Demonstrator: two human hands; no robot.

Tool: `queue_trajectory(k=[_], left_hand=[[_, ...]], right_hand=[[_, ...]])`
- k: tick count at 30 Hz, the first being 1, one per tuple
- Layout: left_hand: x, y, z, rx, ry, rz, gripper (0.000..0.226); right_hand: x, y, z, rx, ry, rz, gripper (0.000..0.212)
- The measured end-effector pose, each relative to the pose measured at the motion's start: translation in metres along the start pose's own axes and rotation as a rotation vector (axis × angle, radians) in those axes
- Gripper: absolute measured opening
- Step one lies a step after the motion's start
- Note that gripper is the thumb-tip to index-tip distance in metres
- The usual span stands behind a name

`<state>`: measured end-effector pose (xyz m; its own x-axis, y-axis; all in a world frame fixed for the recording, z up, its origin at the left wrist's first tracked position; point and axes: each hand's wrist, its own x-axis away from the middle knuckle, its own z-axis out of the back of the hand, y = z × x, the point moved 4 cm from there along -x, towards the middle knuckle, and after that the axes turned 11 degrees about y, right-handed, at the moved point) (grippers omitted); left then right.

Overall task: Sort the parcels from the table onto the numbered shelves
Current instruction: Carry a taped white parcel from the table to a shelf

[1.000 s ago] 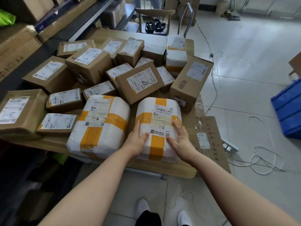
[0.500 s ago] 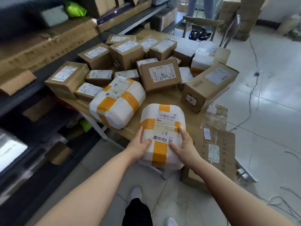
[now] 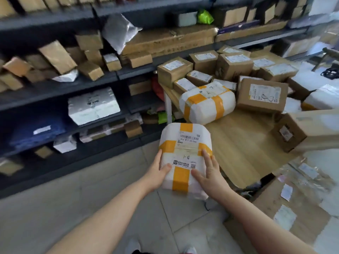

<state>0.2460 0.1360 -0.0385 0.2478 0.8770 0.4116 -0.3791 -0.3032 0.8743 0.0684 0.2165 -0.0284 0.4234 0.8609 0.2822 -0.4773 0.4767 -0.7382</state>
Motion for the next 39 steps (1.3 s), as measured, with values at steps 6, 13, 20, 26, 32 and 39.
queue_trajectory(k=[6, 13, 20, 26, 32, 39], left_hand=[[0.045, -0.049, 0.102, 0.052, 0.252, 0.038, 0.069], [0.137, -0.122, 0.244, 0.089, 0.580, 0.160, 0.069], [0.238, -0.191, 0.372, 0.146, 0.776, 0.237, 0.067], [0.324, -0.247, 0.450, 0.208, 0.978, 0.301, 0.066], [0.390, -0.285, 0.491, 0.326, 1.125, 0.358, 0.066], [0.440, -0.325, 0.535, 0.428, 1.307, 0.443, 0.067]], right_hand=[[0.023, -0.075, -0.077, 0.052, -0.158, 0.182, 0.080], [0.088, -0.170, -0.209, 0.128, -0.411, 0.383, 0.078], [0.178, -0.251, -0.340, 0.146, -0.610, 0.535, 0.077], [0.253, -0.304, -0.442, 0.175, -0.771, 0.680, 0.078], [0.314, -0.337, -0.511, 0.240, -0.919, 0.803, 0.078], [0.369, -0.383, -0.594, 0.310, -1.085, 0.962, 0.078]])
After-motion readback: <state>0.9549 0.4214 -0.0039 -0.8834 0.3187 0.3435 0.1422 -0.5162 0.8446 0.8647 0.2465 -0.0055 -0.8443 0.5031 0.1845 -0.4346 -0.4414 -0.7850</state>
